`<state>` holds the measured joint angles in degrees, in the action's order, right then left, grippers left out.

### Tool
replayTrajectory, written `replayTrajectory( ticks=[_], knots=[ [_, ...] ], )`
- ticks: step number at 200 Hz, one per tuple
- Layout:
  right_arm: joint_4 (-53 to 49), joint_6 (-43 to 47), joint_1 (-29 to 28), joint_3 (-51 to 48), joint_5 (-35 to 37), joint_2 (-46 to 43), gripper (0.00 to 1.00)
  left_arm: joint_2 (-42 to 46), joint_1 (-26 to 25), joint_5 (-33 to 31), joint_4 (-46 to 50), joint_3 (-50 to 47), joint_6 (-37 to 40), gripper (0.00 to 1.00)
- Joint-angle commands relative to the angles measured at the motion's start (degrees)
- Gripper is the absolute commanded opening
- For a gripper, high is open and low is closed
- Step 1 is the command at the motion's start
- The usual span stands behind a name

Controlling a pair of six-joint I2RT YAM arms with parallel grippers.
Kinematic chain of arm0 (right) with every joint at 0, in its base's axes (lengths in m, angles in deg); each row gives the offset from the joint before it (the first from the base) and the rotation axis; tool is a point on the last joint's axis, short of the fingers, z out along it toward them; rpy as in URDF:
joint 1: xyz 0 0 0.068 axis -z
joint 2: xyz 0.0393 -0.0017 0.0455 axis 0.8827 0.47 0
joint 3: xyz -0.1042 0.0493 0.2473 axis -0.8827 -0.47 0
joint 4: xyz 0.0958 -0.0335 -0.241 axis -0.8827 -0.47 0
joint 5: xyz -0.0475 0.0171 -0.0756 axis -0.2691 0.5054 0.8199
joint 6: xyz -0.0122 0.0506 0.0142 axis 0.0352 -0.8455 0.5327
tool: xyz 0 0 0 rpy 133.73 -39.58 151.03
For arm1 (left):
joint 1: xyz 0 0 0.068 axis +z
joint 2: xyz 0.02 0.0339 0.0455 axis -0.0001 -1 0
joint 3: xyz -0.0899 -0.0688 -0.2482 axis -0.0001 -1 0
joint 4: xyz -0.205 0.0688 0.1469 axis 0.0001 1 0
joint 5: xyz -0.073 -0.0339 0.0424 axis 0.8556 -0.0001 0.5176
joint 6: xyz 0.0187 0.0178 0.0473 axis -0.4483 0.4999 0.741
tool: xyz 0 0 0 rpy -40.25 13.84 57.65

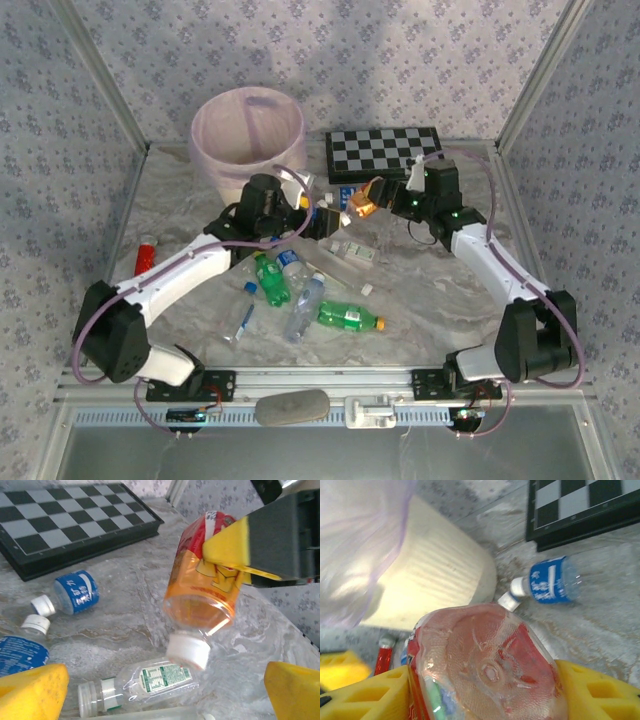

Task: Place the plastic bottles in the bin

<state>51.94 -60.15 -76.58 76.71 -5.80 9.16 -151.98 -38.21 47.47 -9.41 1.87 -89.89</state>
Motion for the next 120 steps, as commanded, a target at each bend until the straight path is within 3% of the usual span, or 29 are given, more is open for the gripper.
replayTrajectory(
  ticks=[1,35,83,120],
  knots=[
    [-4.82,4.98,-2.00,1.79,-5.19,-1.46,0.49,-1.64,0.16,6.53,1.38,3.22,0.69,1.00],
    [-4.23,4.40,-4.06,2.57,-6.22,-0.79,0.48,-3.62,-0.67,10.65,1.72,4.88,0.51,1.00],
    [-3.23,3.04,-5.85,4.90,-8.48,1.04,0.48,-4.94,-2.99,8.36,5.77,5.96,5.63,0.98],
    [-3.83,3.02,-6.91,5.75,-8.53,1.44,0.48,-5.99,-3.36,6.97,6.27,6.78,6.54,0.90]
  ],
)
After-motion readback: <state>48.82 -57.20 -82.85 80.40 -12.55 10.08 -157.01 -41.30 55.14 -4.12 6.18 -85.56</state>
